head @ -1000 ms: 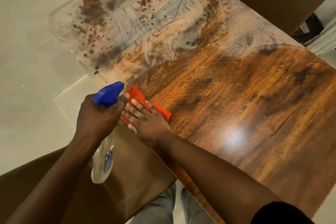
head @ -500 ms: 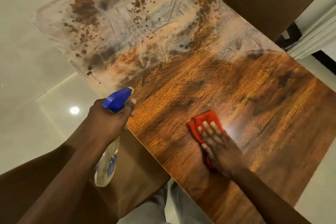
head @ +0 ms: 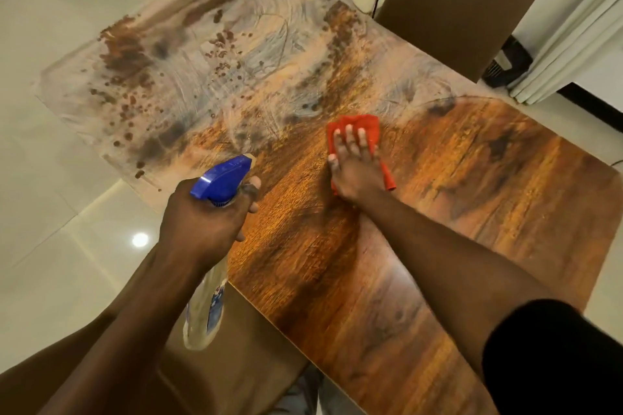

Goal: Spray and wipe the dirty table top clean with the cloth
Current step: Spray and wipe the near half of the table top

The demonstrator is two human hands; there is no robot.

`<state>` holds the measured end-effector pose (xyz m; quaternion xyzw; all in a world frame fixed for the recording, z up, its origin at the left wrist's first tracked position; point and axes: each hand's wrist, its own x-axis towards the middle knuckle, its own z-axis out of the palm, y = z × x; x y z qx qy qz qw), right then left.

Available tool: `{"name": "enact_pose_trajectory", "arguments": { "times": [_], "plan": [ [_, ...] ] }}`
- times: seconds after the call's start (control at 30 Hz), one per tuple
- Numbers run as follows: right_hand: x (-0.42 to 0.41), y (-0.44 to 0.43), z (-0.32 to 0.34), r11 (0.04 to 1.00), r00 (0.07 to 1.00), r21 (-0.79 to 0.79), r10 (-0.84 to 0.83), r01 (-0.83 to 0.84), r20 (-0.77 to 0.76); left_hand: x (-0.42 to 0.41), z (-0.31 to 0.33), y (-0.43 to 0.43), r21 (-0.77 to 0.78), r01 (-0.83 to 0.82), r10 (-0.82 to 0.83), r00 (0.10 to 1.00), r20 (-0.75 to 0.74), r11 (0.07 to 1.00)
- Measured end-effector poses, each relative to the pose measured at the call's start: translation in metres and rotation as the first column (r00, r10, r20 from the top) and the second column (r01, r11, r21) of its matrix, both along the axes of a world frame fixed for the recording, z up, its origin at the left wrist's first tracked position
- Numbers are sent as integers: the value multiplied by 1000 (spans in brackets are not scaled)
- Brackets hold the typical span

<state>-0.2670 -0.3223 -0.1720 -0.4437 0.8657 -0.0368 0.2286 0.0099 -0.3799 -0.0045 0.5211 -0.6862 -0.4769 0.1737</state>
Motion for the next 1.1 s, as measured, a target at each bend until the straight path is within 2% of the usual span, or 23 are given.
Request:
{"name": "enact_pose_trajectory", "arguments": {
  "times": [0.1, 0.27, 0.37, 0.43, 0.5, 0.6, 0.73, 0.8, 0.9, 1.0, 1.1],
  "plan": [
    [58, -8, -2, 965, 966, -43, 258, -257, 22, -16, 4, 5, -47, 14, -13, 1000, 19, 999],
    [149, 47, -6, 784, 787, -133, 616, -607, 41, -46, 13, 12, -76, 8, -9, 1000, -13, 997],
    [163, 114, -11, 690, 700, -160, 714, -706, -8, -67, 19, 12, -84, 53, -54, 998, -13, 995],
    [151, 161, -17, 689, 706, -174, 705, -704, -66, -82, 19, 9, -73, 83, -83, 997, 11, 994],
    [126, 201, -20, 745, 761, -156, 635, -649, -134, -96, 18, 6, -55, 124, -122, 992, 30, 991],
    [68, 247, -16, 877, 879, -121, 443, -466, -173, -118, 11, 2, -58, 172, -169, 984, 50, 983],
    [-23, 290, -5, 979, 964, -56, 184, -198, -193, -153, 4, -3, -81, 200, -196, 979, 60, 976],
    [-67, 303, -2, 999, 984, -26, 31, -36, -176, -172, 0, -8, -93, 219, -213, 975, 66, 971],
    [-132, 302, -1, 974, 969, -45, -224, 220, -108, -198, -3, -16, -66, 252, -249, 967, 56, 965],
    [-192, 263, 1, 854, 853, -94, -518, 512, -62, -217, -6, -28, -51, 274, -269, 960, 81, 960],
    [-244, 197, 1, 751, 747, -87, -660, 655, -75, -227, -10, -44, -35, 268, -264, 960, 93, 963]
  ]
}}
